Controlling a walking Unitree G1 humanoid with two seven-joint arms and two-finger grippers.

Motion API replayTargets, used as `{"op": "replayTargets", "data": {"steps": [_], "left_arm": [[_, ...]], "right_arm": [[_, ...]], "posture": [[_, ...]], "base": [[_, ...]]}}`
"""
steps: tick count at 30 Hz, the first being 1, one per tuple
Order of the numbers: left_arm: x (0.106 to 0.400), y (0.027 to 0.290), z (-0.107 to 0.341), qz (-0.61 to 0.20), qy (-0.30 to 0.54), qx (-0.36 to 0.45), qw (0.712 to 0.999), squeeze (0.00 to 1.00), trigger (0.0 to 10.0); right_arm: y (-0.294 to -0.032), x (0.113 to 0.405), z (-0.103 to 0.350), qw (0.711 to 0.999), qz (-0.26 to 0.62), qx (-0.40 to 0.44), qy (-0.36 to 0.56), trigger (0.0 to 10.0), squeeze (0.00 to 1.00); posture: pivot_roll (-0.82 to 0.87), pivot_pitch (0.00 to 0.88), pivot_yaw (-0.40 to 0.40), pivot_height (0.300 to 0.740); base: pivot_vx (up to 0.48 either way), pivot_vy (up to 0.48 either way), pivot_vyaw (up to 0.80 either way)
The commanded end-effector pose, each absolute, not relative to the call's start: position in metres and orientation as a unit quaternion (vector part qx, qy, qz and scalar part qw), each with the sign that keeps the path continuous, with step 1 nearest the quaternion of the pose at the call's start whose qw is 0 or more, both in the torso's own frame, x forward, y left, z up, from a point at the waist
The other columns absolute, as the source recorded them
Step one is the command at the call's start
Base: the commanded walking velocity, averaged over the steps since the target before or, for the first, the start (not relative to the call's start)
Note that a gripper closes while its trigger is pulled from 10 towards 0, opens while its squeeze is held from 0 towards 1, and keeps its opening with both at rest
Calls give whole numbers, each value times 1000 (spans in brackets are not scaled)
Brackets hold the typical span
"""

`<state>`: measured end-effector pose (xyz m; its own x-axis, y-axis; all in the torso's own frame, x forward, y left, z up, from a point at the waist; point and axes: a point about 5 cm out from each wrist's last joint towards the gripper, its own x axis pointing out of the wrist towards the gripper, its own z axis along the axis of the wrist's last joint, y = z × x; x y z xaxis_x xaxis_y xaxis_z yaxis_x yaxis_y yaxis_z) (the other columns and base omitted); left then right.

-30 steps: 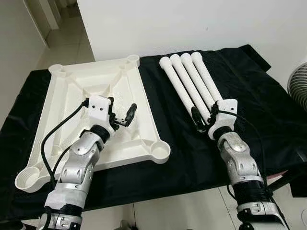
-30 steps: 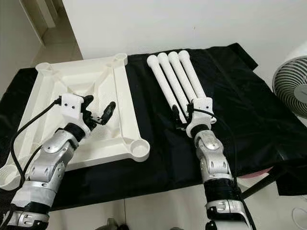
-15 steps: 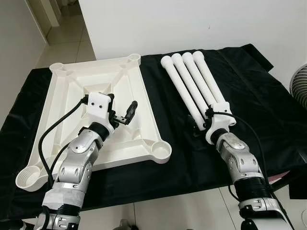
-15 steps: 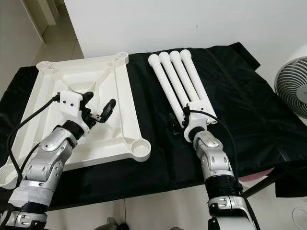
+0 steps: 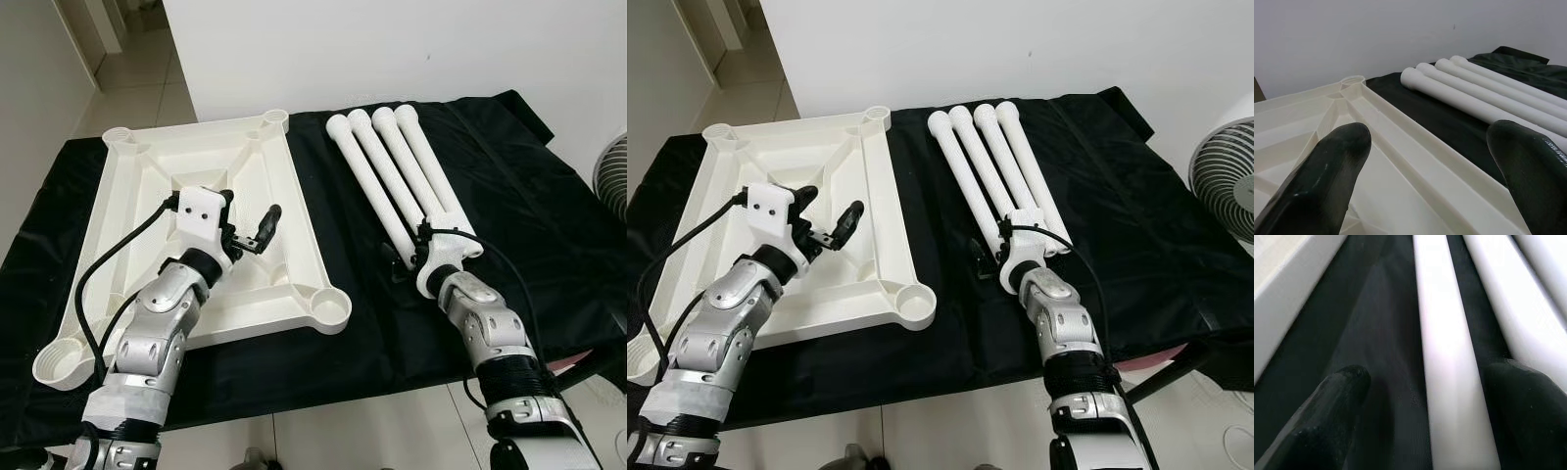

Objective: Building children table

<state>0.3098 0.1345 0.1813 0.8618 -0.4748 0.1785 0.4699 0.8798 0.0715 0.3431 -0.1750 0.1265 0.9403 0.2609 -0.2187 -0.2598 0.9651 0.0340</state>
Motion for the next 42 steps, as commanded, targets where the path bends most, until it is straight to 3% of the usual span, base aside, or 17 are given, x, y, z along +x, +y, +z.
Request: {"op": "replayTargets", "data": {"steps": [1,4,5,6,21,28,29,30,31,32,37,42], "left_arm": [[305,130,177,-292,-83,24,953,0,10000],[304,129,177,-296,-82,24,951,0,10000],[303,128,177,-298,-82,23,951,0,10000],[304,128,178,-299,-82,23,951,0,10000],[304,132,181,-295,-80,20,952,0,10000],[306,137,183,-290,-81,18,953,0,10000],[306,137,184,-290,-81,18,953,0,10000],[306,138,184,-290,-81,19,953,0,10000],[306,138,184,-290,-81,19,953,0,10000],[307,138,184,-289,-81,20,954,0,10000],[309,141,187,-288,-82,-4,954,0,10000],[305,135,195,-339,-84,-28,937,0,10000]], "right_arm": [[-177,340,112,981,119,21,150,5490,0],[-178,341,110,980,111,35,160,5373,0],[-179,341,110,980,106,38,164,6510,0],[-179,341,110,979,105,49,168,0,0],[-176,336,120,983,132,58,117,0,0],[-180,332,136,992,124,11,18,0,0],[-181,331,138,992,125,11,4,2902,0],[-181,330,140,992,128,9,-7,4078,0],[-181,330,140,992,128,9,-7,4078,0],[-180,328,143,991,135,3,-24,10000,0],[-178,322,151,987,148,-9,-64,10000,0],[-172,315,151,978,188,-33,-84,10000,0]], "posture": [[-71,63,78,740],[-73,66,77,740],[-73,66,77,740],[-73,66,77,740],[-76,72,75,740],[-77,73,75,740],[-79,72,76,740],[-79,72,76,740],[-79,72,76,740],[-81,71,79,740],[-82,69,80,740],[-84,68,82,740]], "base": [[0,0,0],[0,0,0],[0,0,0],[0,0,0],[0,0,0],[0,0,0],[0,0,0],[0,0,0],[0,0,0],[0,0,0],[0,0,0],[0,0,0]]}}
